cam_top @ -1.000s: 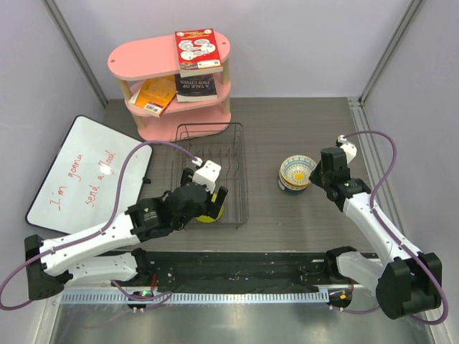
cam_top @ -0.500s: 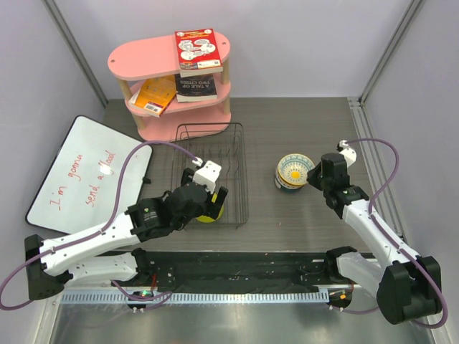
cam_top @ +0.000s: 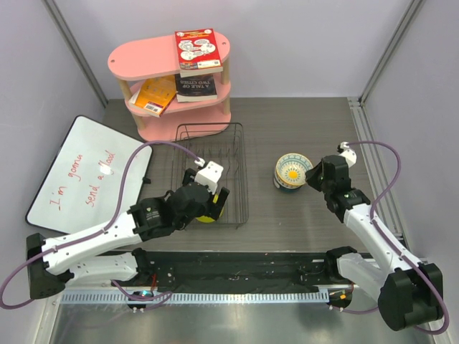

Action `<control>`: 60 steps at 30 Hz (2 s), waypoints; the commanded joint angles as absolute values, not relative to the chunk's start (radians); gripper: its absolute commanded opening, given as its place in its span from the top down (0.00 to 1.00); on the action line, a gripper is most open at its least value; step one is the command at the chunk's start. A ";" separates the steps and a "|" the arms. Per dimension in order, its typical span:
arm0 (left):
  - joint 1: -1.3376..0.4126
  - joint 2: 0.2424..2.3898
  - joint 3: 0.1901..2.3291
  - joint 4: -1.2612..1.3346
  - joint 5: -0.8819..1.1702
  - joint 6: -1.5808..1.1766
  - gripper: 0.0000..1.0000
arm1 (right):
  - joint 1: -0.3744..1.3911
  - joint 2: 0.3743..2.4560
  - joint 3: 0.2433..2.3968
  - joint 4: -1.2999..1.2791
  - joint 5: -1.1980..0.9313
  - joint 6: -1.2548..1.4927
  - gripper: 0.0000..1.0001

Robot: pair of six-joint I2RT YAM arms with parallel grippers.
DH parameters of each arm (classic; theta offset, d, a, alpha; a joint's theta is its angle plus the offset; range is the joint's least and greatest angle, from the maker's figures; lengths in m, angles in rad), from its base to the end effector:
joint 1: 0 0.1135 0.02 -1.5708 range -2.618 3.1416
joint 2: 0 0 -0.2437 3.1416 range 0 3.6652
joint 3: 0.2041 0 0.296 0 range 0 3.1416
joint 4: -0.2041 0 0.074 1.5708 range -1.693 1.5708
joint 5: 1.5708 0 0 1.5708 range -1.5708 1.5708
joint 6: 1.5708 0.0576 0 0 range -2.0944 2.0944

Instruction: Unload the bowls from the dish rack

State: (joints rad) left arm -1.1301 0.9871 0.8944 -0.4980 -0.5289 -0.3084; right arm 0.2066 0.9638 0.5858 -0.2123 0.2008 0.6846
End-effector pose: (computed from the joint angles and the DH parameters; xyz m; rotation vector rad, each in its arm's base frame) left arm 0.1468 -0.2432 0.2808 0.5514 2.0125 -0.3051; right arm 0.2773 0.0464 0.1898 0.6241 2.0709 0.3005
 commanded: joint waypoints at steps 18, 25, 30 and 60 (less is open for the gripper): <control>-1.126 0.997 0.919 -0.472 -0.525 -0.319 0.19 | 0.209 0.980 0.661 -0.146 0.189 0.667 0.99; -1.126 1.003 0.922 -0.471 -0.522 -0.316 0.19 | 0.210 0.977 0.673 -0.138 0.193 0.658 0.99; -1.124 1.005 0.923 -0.469 -0.522 -0.314 0.19 | 0.212 0.974 0.690 -0.144 0.189 0.655 0.99; -1.126 1.014 0.910 -0.472 -0.522 -0.318 0.19 | 0.210 1.013 0.623 -0.120 0.167 0.623 0.76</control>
